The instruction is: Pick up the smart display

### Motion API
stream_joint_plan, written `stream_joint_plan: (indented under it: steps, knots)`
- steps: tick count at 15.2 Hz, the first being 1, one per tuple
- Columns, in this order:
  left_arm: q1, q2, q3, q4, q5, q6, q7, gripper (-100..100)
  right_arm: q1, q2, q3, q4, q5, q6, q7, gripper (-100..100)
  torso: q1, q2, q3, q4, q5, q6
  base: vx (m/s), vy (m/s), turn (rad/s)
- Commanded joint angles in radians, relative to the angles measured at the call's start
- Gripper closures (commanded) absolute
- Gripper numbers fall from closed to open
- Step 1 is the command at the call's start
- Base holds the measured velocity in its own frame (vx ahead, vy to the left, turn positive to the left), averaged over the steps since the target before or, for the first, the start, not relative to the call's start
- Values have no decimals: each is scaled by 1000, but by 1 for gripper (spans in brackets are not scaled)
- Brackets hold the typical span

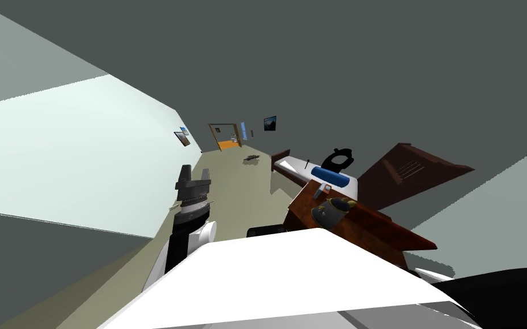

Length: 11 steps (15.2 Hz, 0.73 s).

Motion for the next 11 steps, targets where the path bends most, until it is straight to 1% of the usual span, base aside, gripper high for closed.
stream_joint_plan:
  steps: [1,2,3,4,5,6,7,8,9,10,11]
  knots:
    - [0,0,0,0,0,0,0,0,1,-8,-6,-13,29,1,-14,100,0,0,0,0,0,0,47,18,-45]
    - [0,0,0,0,0,0,0,0,-4,-17,-18,-23,65,-5,-39,100,0,0,0,0,0,-1,53,16,-115]
    - [0,0,0,0,0,0,0,0,-4,-17,-18,-23,79,-5,-39,100,0,0,0,0,0,0,54,14,-143]
    - [0,0,0,0,0,0,0,0,-9,-26,-31,-34,106,-11,-65,100,0,0,0,0,1,0,57,14,-233]
    - [0,0,0,0,0,0,0,0,-9,-26,-31,-34,128,-11,-65,100,0,0,0,0,1,1,52,17,-174]
    - [0,0,0,0,0,0,0,0,-14,-36,-43,-44,151,-17,-90,100,0,0,0,0,1,0,59,12,-191]
    - [0,0,0,0,0,0,0,0,-14,-36,-43,-44,174,-17,-90,100,0,0,0,0,1,0,62,12,-160]
    - [0,0,0,0,0,0,0,0,-14,-36,-43,-44,178,-17,-90,100,1,0,0,0,2,0,40,13,-46]
    - [0,0,0,0,0,0,0,0,-18,-45,-56,-55,213,-22,-116,100,1,0,0,0,2,0,42,10,-123]
    - [0,0,0,0,0,0,0,0,-18,-45,-56,-55,227,-22,-116,100,1,0,0,0,2,0,41,12,-141]
    - [0,0,0,0,0,0,0,0,-23,-55,-68,-66,255,-28,-142,100,1,1,0,0,2,0,50,15,-199]
